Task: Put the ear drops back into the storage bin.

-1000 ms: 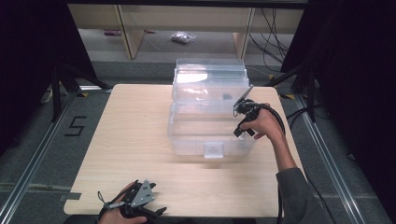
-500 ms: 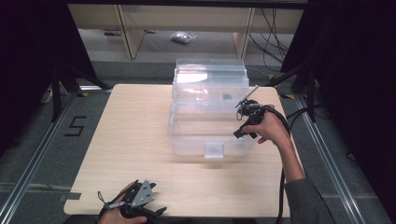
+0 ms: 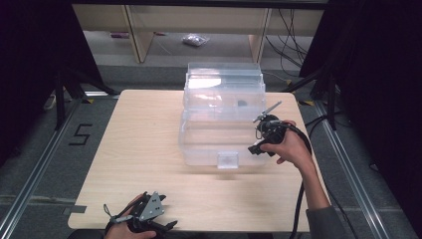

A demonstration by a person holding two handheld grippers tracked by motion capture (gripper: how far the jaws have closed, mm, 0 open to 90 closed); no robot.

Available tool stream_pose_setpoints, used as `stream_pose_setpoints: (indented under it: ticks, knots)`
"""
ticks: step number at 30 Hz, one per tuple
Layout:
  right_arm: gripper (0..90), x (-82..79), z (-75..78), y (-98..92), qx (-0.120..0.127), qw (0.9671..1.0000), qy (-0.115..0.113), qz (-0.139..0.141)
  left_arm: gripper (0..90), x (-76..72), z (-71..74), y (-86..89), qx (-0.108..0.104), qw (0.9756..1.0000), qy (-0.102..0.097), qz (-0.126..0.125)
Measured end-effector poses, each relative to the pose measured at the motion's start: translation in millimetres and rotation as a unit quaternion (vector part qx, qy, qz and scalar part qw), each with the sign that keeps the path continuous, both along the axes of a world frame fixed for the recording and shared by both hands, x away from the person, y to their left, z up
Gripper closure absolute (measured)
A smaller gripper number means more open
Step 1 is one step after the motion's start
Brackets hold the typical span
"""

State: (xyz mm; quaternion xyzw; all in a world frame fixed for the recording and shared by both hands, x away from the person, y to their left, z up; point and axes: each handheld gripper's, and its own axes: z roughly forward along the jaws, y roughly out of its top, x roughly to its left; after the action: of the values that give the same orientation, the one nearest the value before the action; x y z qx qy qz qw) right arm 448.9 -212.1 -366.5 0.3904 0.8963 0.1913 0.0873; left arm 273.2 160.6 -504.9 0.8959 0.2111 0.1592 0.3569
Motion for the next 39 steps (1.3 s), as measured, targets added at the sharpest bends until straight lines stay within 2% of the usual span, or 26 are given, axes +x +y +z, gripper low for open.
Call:
stream_pose_setpoints:
  ticks: [2,3,5,9,11,12,13,15,16,23,25,26,29,30,31,33,34,35,36,38,39]
  knots:
    - [25.0,-6.6,-1.8,-1.5,0.015,0.9998,-0.013,0.005,15.1,0.0,-0.3,-0.6,0.005,1.0,-0.002,0.001]
    - [25.0,-7.4,-2.5,-2.7,0.016,0.9995,-0.023,0.015,15.2,-0.4,-0.7,-1.0,-0.002,1.0,-0.002,0.001]
    - [24.6,-14.7,-4.4,-1.8,0.023,0.9995,-0.019,0.001,15.1,-0.9,-0.5,-1.0,-0.002,1.0,-0.001,0.001]
    - [25.1,-26.5,-11.0,-3.5,0.032,0.9986,-0.041,0.011,15.2,0.2,-0.3,-0.4,0.002,1.0,0.0,0.001]
    - [25.0,-30.0,-11.9,-3.8,0.028,0.9988,-0.036,0.016,15.1,-1.7,-0.7,-1.6,-0.006,1.0,0.002,0.002]
    - [24.5,-31.4,-11.7,-4.5,0.03,0.9985,-0.044,0.015,15.1,-3.6,-1.9,-3.6,-0.025,0.9996,0.009,0.011]
    - [23.9,-32.9,-11.1,-4.6,0.029,0.9987,-0.04,0.012,15.1,-1.3,-0.8,-1.8,-0.006,1.0,0.004,0.004]
    - [23.9,-35.1,-12.0,-3.4,0.028,0.999,-0.033,0.011,15.1,-1.4,-0.6,-2.0,-0.009,1.0,0.001,0.002]
    - [23.9,-34.9,-13.1,-3.4,0.029,0.9987,-0.038,0.018,15.1,-1.3,0.3,-1.4,-0.003,1.0,0.001,0.001]
    - [23.6,-38.3,-16.5,1.4,0.028,0.9985,-0.04,0.022,15.1,-1.6,0.7,-1.0,-0.006,1.0,-0.001,0.0]
    - [23.6,-38.3,-18.6,0.8,0.026,0.9981,-0.047,0.032,15.1,-1.4,0.8,-1.1,-0.004,1.0,-0.001,0.0]
    - [23.6,-40.4,-18.7,1.9,0.03,0.9985,-0.039,0.025,15.1,-2.0,-0.1,-1.6,-0.006,1.0,0.004,0.005]
    - [23.5,-43.4,-19.5,1.7,0.029,0.9982,-0.044,0.027,15.1,-2.2,0.0,-1.7,-0.007,1.0,0.004,0.005]
    - [23.4,-45.6,-19.4,2.1,0.03,0.9986,-0.039,0.018,15.1,-2.2,0.1,-1.6,-0.006,1.0,0.003,0.005]
    - [23.2,-46.8,-19.0,1.1,0.032,0.9982,-0.044,0.024,15.1,-2.2,0.1,-1.6,-0.007,1.0,0.003,0.005]
    - [23.0,-50.3,-19.5,1.8,0.034,0.9983,-0.043,0.019,15.1,-2.2,-0.3,-1.6,-0.008,0.9999,0.005,0.005]
    - [23.0,-50.8,-19.6,0.1,0.036,0.9977,-0.051,0.028,15.1,-2.1,-0.4,-1.7,-0.007,0.9999,0.004,0.006]
    - [22.9,-52.4,-19.6,-0.4,0.039,0.9977,-0.051,0.022,15.1,-1.9,-0.2,-1.6,-0.006,1.0,0.004,0.004]
    - [22.8,-53.1,-21.1,-0.7,0.04,0.9969,-0.058,0.034,15.1,-2.1,-0.5,-1.8,-0.007,0.9999,0.005,0.006]
    - [22.9,-56.3,-23.0,0.0,0.048,0.9956,-0.073,0.036,15.1,-1.0,0.8,-0.8,-0.001,1.0,-0.005,-0.004]
    - [22.8,-58.2,-23.8,1.3,0.053,0.9961,-0.067,0.024,15.1,-1.8,0.4,-1.3,-0.009,1.0,-0.003,-0.002]
